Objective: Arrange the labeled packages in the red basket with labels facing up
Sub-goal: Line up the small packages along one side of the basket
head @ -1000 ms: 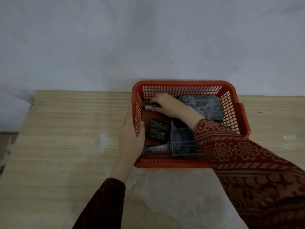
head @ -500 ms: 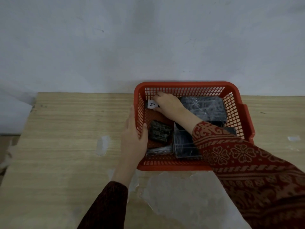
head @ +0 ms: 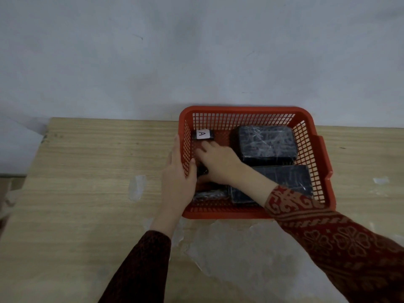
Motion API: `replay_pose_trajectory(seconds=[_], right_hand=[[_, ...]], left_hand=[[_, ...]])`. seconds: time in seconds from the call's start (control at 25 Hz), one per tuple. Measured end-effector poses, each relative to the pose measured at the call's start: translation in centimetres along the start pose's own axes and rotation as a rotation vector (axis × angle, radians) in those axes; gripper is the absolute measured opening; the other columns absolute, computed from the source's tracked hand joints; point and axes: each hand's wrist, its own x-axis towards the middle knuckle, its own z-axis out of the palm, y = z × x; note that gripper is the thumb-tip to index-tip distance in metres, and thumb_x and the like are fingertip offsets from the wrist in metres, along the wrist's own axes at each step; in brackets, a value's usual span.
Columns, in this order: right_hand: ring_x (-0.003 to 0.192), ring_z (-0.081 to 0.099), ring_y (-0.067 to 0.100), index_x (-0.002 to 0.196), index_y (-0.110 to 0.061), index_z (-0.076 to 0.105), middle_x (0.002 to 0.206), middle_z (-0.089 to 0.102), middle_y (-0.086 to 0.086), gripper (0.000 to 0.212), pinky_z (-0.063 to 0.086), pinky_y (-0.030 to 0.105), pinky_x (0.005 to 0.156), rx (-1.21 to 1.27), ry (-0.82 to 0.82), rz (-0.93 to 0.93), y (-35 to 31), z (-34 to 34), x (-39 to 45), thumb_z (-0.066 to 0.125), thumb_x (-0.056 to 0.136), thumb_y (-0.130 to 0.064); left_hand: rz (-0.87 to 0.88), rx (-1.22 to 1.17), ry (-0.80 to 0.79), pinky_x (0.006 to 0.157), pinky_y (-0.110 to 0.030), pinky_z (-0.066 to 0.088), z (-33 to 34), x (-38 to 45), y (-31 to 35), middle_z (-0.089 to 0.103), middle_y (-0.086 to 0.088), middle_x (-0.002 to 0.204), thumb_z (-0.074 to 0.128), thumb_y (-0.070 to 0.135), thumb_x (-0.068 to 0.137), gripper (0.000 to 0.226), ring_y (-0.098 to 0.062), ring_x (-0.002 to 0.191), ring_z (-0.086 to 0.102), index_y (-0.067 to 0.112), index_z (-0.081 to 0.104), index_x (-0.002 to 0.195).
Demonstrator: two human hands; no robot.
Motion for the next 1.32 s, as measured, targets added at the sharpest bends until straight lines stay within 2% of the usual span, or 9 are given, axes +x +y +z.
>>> replay_pose_trajectory(seconds=[0.2, 0.36, 0.44, 0.6, 0.84, 0.96, 1.12, 1.2, 1.32], right_hand=[[0.119, 0.044, 0.037, 0.131, -0.015, 0.031, 0.132, 0.043, 0.015, 0.079, 0.047, 0.047, 0.085, 0.032, -0.234, 0.112, -0.4, 0.6, 0.5, 0.079, 0.07, -0.031], [0.122, 0.047, 0.029, 0.136, -0.016, 0.031, 0.135, 0.047, 0.013, 0.079, 0.042, 0.04, 0.099, 0.514, -0.18, 0.075, 1.4, -0.2, 0.5, 0.075, 0.071, -0.025], [0.127, 0.044, 0.021, 0.139, -0.018, 0.036, 0.14, 0.047, 0.007, 0.076, 0.038, 0.034, 0.106, 0.672, -0.106, 0.062, 2.7, -1.1, 0.1, 0.075, 0.074, -0.023], [0.119, 0.049, 0.016, 0.123, -0.021, 0.047, 0.125, 0.054, -0.001, 0.059, 0.037, 0.023, 0.093, 0.759, 0.07, 0.09, 4.6, -1.8, -0.5, 0.078, 0.073, -0.02], [0.12, 0.044, 0.015, 0.134, -0.017, 0.039, 0.135, 0.048, 0.006, 0.075, 0.032, 0.021, 0.096, 0.679, 0.04, 0.126, 5.4, -1.2, -0.9, 0.08, 0.071, -0.019], [0.119, 0.045, 0.02, 0.134, -0.017, 0.038, 0.133, 0.045, 0.007, 0.074, 0.038, 0.028, 0.098, 0.538, -0.005, 0.09, 5.0, -1.5, -0.9, 0.079, 0.073, -0.019], [0.111, 0.048, 0.03, 0.144, -0.025, 0.025, 0.125, 0.045, 0.015, 0.076, 0.041, 0.031, 0.084, 0.437, -0.174, 0.065, 4.6, -2.9, 0.2, 0.065, 0.082, -0.008], [0.115, 0.048, 0.032, 0.147, -0.023, 0.017, 0.13, 0.045, 0.017, 0.079, 0.044, 0.033, 0.089, 0.468, -0.262, 0.094, 4.3, -3.3, 0.9, 0.064, 0.084, -0.016], [0.125, 0.045, 0.032, 0.146, -0.014, 0.027, 0.139, 0.046, 0.017, 0.063, 0.038, 0.03, 0.094, 0.422, -0.17, 0.101, 3.4, -3.5, 1.8, 0.058, 0.09, -0.017]], left_hand=[[0.003, 0.01, 0.003, 0.086, 0.01, 0.022, 0.0, -0.2, 0.0, 0.046, -0.01, 0.142, 0.051, 0.016, 0.094, 0.064, 0.004, 0.114, 0.036, 0.013, 0.019, 0.151], [0.004, 0.018, -0.004, 0.09, -0.007, 0.031, -0.1, -0.1, 0.0, 0.047, -0.009, 0.139, 0.05, 0.017, 0.095, 0.065, 0.004, 0.11, 0.036, 0.017, 0.017, 0.151], [-0.001, 0.02, -0.011, 0.088, -0.007, 0.03, -0.1, -0.1, 0.1, 0.046, -0.009, 0.141, 0.05, 0.018, 0.095, 0.065, 0.006, 0.109, 0.034, 0.017, 0.017, 0.151], [0.004, 0.012, -0.012, 0.094, -0.007, 0.026, -0.2, -0.2, 0.3, 0.042, -0.008, 0.145, 0.049, 0.018, 0.095, 0.064, 0.003, 0.117, 0.033, 0.017, 0.018, 0.151], [0.0, -0.001, -0.006, 0.092, -0.003, 0.024, 0.0, 0.0, 0.2, 0.044, -0.007, 0.143, 0.049, 0.018, 0.095, 0.063, 0.001, 0.118, 0.035, 0.016, 0.019, 0.151], [0.006, 0.003, -0.007, 0.093, -0.003, 0.024, 0.0, -0.1, 0.1, 0.042, -0.007, 0.145, 0.049, 0.018, 0.095, 0.064, 0.001, 0.12, 0.035, 0.015, 0.018, 0.151], [0.008, -0.003, -0.002, 0.096, -0.009, 0.028, 0.0, -0.1, 0.1, 0.043, -0.008, 0.145, 0.049, 0.016, 0.095, 0.064, 0.0, 0.12, 0.036, 0.014, 0.019, 0.151], [0.004, -0.002, -0.002, 0.092, -0.003, 0.027, 0.0, -0.1, 0.1, 0.045, -0.007, 0.143, 0.05, 0.016, 0.095, 0.063, 0.001, 0.117, 0.037, 0.014, 0.019, 0.151], [-0.007, -0.006, -0.004, 0.087, 0.009, 0.022, 0.0, 0.0, 0.0, 0.045, -0.008, 0.142, 0.05, 0.014, 0.095, 0.063, 0.003, 0.115, 0.037, 0.014, 0.019, 0.151]])
